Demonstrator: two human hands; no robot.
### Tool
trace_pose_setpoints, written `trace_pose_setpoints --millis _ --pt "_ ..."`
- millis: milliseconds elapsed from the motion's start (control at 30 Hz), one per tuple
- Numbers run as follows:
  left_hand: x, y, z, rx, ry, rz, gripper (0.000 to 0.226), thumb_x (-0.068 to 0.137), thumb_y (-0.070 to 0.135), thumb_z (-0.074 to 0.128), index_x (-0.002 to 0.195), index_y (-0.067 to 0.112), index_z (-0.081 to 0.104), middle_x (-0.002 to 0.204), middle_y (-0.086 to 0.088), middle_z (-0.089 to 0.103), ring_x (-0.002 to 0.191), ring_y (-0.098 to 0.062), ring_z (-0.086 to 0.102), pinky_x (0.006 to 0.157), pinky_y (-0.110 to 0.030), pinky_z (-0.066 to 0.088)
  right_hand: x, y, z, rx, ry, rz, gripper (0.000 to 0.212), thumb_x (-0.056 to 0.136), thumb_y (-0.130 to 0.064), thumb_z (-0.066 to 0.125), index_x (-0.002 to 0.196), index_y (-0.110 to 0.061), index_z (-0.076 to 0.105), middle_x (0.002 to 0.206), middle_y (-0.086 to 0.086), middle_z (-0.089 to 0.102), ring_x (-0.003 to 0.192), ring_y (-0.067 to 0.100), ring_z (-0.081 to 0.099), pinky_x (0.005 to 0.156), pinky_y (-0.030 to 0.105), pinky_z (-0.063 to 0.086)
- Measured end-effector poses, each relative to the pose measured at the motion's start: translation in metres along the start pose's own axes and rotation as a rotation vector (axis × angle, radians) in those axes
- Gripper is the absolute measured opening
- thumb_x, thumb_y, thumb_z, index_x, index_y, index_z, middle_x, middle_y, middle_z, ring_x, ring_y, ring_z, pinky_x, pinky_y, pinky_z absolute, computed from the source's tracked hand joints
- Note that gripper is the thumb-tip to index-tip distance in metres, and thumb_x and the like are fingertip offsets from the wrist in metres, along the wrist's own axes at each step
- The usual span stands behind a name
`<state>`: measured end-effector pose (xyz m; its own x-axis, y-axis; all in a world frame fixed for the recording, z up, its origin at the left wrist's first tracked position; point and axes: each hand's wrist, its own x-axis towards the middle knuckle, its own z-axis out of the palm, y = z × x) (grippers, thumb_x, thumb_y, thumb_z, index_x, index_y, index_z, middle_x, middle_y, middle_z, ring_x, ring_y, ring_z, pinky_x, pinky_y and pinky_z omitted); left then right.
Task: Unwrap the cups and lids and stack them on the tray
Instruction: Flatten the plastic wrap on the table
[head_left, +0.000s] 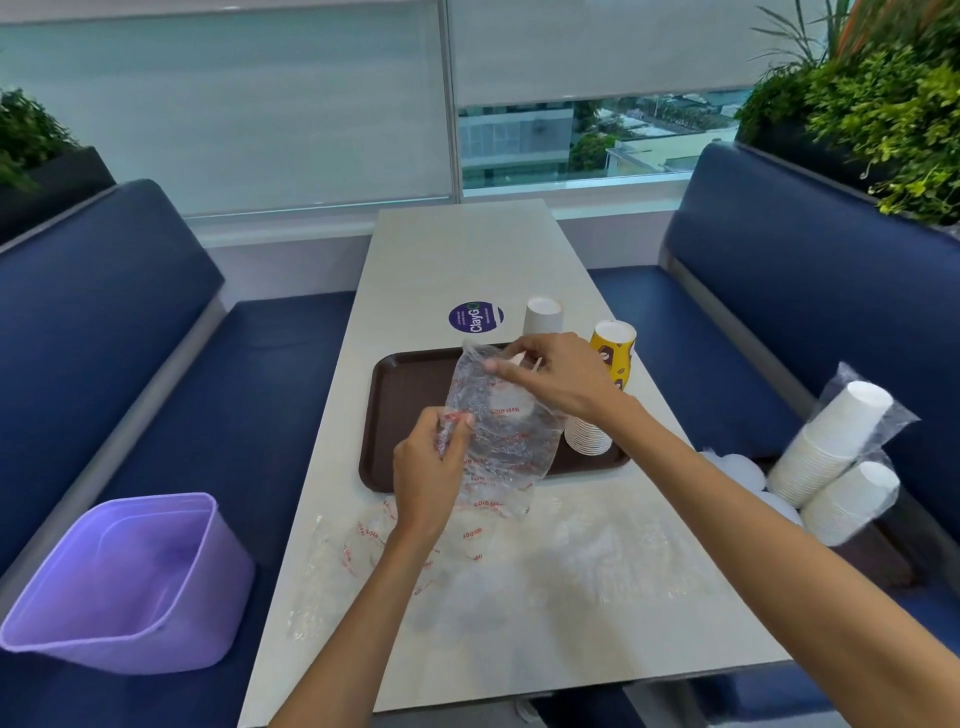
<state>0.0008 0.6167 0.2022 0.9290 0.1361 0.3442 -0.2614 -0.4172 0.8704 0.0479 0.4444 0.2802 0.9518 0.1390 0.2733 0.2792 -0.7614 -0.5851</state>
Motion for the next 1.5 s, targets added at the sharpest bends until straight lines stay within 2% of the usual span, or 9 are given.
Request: trace_pose_setpoints --millis 167,433,533,667,833,967,1200,1400,1500 --pt "-0.004 0.003 -0.005 0.018 0.014 -0.016 0.021 0.094 0.039 0.05 0.089 0.019 0.058 0.068 0.01 0.057 0.058 -0.007 0.051 0.051 -0.011 0.04 -0.001 -0.004 0.003 -0.198 0.022 -0.098 0.035 0.094 -0.042 0.054 0.1 -0.01 0.069 0.08 0.001 0.065 0.074 0.016 0.059 0.059 0.025 0.04" --pt "-0.012 -0.014 -0.021 0.209 -0.056 -0.096 0.039 0.097 0.039 0.044 0.069 0.013 0.052 0.058 0.005 0.05 0.053 -0.009 0.045 0.049 -0.016 0.031 -0.015 0.023 -0.014 0.33 0.085 0.141 0.038 0.098 -0.029 0.051 0.062 -0.019 0.06 0.035 -0.012 0.032 0.037 0.005 0.03 0.044 0.017 0.018" --pt "-0.011 -0.015 -0.024 0.228 -0.059 -0.064 0.033 0.096 0.038 0.046 0.069 0.018 0.05 0.058 0.006 0.05 0.055 -0.011 0.048 0.052 -0.019 0.035 -0.027 0.03 -0.015 0.389 0.08 0.212 0.047 0.1 -0.022 0.046 0.053 -0.024 0.046 0.048 -0.005 0.036 0.045 0.008 0.032 0.048 0.021 0.024" --pt "-0.014 -0.015 -0.025 0.204 -0.085 0.018 0.026 0.096 0.034 0.049 0.077 0.019 0.057 0.063 0.004 0.058 0.061 -0.016 0.057 0.055 -0.032 0.047 -0.038 0.033 -0.014 0.386 0.022 0.276 0.039 0.099 -0.031 0.044 0.071 -0.008 0.058 0.065 0.003 0.048 0.06 0.015 0.045 0.06 0.03 0.038" --pt "-0.022 -0.013 -0.024 0.204 -0.106 0.08 0.019 0.095 0.034 0.052 0.088 0.019 0.063 0.068 0.009 0.061 0.062 -0.012 0.058 0.054 -0.029 0.05 -0.036 0.027 -0.015 0.353 0.068 0.282 0.038 0.094 -0.043 0.052 0.066 -0.017 0.056 0.079 0.014 0.064 0.058 0.018 0.051 0.054 0.027 0.041" --pt "-0.024 -0.012 -0.027 0.198 -0.13 0.106 0.02 0.092 0.037 0.052 0.089 0.022 0.063 0.072 0.009 0.064 0.063 -0.011 0.06 0.054 -0.027 0.051 -0.037 0.027 -0.018 0.378 0.111 0.306 0.041 0.098 -0.027 0.05 0.06 -0.013 0.049 0.058 0.003 0.045 0.044 0.008 0.042 0.047 0.022 0.035" --pt "-0.024 -0.014 -0.023 0.193 -0.132 0.135 0.026 0.09 0.042 0.048 0.09 0.021 0.063 0.072 0.006 0.065 0.064 -0.012 0.06 0.054 -0.027 0.051 -0.041 0.028 -0.01 0.665 0.282 0.419 0.021 0.094 -0.018 0.059 0.077 -0.008 0.064 0.044 -0.019 0.051 0.039 -0.006 0.045 0.045 0.009 0.032" --pt "-0.027 -0.02 -0.024 0.202 -0.114 0.122 0.019 0.092 0.035 0.051 0.09 0.02 0.062 0.073 0.008 0.063 0.065 -0.01 0.059 0.055 -0.016 0.046 -0.038 0.03 -0.006 0.753 0.361 0.507 0.021 0.098 -0.024 0.05 0.087 -0.014 0.064 0.092 0.004 0.063 0.082 0.016 0.056 0.067 0.022 0.046" --pt "-0.028 -0.02 -0.027 0.207 -0.103 0.127 0.012 0.093 0.032 0.053 0.09 0.023 0.06 0.072 0.008 0.061 0.064 -0.009 0.058 0.054 -0.016 0.046 -0.038 0.031 -0.006 0.704 0.288 0.486 0.028 0.1 -0.033 0.043 0.107 -0.014 0.061 0.112 0.008 0.059 0.089 0.017 0.052 0.063 0.019 0.038"
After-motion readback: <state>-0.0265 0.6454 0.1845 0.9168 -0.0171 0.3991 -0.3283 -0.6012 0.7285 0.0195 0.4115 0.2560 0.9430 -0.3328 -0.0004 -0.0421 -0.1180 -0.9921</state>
